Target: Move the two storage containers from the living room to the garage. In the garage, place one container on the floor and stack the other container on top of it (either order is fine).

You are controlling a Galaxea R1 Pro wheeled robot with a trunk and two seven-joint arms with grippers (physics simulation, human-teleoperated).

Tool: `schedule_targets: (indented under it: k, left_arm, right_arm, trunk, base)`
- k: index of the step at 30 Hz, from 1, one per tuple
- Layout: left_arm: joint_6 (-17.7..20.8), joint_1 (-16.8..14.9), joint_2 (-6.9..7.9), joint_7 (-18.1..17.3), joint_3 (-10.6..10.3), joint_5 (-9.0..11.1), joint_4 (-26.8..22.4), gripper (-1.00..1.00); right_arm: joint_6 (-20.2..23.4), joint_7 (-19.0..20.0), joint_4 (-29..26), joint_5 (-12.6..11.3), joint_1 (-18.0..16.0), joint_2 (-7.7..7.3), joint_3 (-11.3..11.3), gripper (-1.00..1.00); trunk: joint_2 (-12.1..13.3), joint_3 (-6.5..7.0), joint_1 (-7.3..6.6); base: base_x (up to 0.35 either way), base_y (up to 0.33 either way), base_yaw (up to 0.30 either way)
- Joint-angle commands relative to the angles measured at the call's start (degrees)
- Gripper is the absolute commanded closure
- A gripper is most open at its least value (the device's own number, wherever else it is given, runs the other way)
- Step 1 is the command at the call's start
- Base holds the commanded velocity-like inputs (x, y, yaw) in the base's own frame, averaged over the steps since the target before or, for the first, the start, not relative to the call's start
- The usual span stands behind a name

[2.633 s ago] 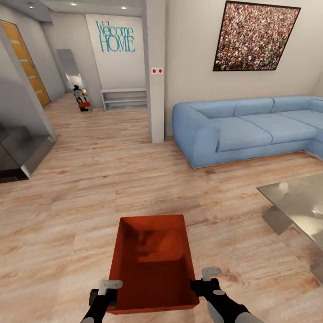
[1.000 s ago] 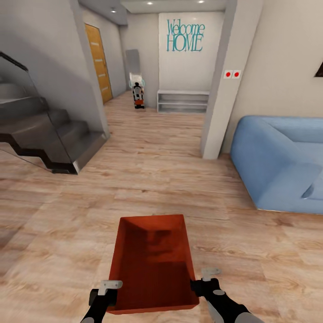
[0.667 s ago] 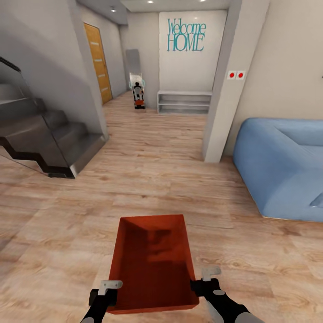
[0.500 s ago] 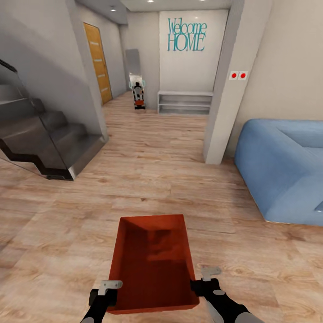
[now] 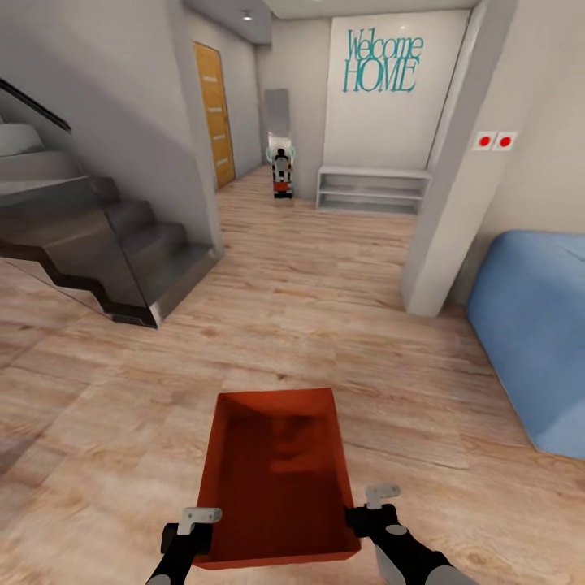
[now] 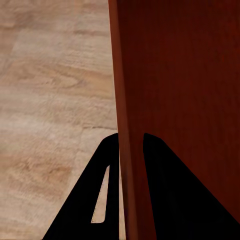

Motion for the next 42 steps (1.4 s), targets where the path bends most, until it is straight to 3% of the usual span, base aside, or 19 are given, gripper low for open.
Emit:
schedule_targets:
  k: [1,33,42]
  left_arm:
    - [-0.3,0.0,0.03,0.9,0.7,-0.1,0.1,1.00]
    - [-0.2,0.0,0.03,0.8,0.7,-0.1,0.1,1.00]
    - [-0.2,0.0,0.03,0.8,0.7,-0.1,0.1,1.00]
  right_arm:
    - [-0.2,-0.7,0.0,0.3,-0.1,-0.25,-0.3,1.00]
    - [-0.2,-0.7,0.0,0.3,-0.1,-0.25,-0.3,1.00]
    - [-2.1,-0.7,0.0,0.3,-0.1,-0.25,-0.3,1.00]
  trunk:
    - [0.0,-0.04,0.03]
    - [0.0,-0.04,0.03]
    - [0.0,-0.04,0.03]
  base:
    - [0.347,0.000,0.095]
    - [0.347,0.000,0.008]
    - [0.347,0.000,0.000]
